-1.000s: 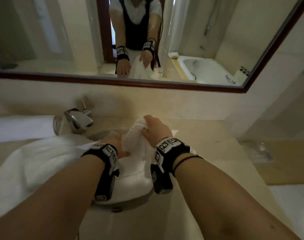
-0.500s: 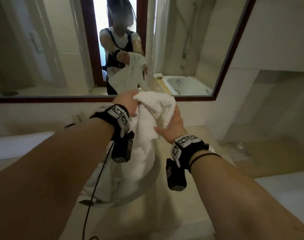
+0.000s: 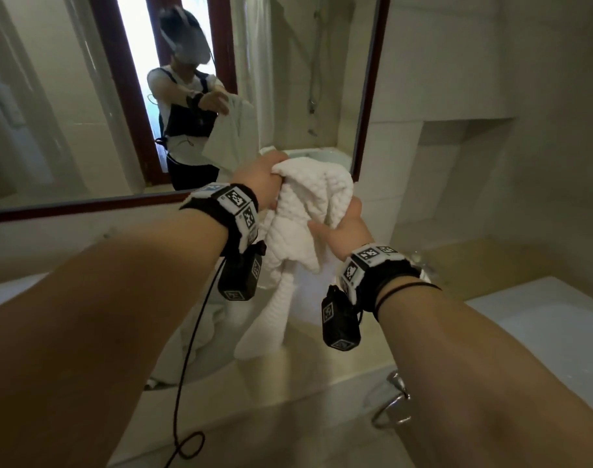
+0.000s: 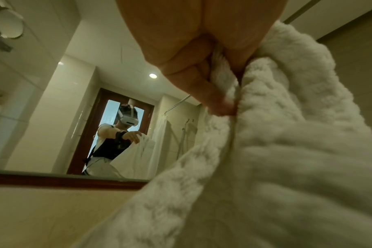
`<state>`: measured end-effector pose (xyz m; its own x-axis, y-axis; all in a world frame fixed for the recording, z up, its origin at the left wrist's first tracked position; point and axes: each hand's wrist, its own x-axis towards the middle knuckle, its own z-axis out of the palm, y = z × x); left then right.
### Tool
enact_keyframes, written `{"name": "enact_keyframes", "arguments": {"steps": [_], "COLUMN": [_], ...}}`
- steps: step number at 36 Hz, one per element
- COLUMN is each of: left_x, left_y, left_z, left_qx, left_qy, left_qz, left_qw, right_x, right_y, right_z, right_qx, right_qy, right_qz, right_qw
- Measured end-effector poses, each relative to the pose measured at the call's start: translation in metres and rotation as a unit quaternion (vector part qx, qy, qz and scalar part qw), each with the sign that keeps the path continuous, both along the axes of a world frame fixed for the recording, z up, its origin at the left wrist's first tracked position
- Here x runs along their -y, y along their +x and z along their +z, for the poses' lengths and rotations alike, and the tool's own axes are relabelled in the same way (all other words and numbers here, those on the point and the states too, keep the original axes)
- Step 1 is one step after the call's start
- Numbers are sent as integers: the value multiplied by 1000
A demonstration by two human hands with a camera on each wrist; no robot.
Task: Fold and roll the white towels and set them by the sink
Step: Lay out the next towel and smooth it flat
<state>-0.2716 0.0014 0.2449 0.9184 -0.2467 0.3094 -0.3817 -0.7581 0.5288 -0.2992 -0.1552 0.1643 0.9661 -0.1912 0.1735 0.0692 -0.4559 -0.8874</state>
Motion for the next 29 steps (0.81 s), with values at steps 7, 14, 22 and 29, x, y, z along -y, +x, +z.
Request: {"name": "enact_keyframes", "arguments": {"steps": [7,14,22,29], "left_x": [46,55,44,36], "left_y": [12,38,101,194], "left_z": [10,-31,-93,-112], "left_qx": [38,-10,-110,-27], "left_qy": [108,169,181,74], "left_qz": [39,96,134,156], "left_qw": [993,981,968,985], "right_x": [79,126,112,100], "right_y": [17,58,126,210], "right_z": [31,24,-30,-62], "right_qx": [57,18,3,106], "right_qy": [-85,-210,-198,-178], "right_qz": [-84,-25,30,-2], "right_qw": [991,977,980,978]}}
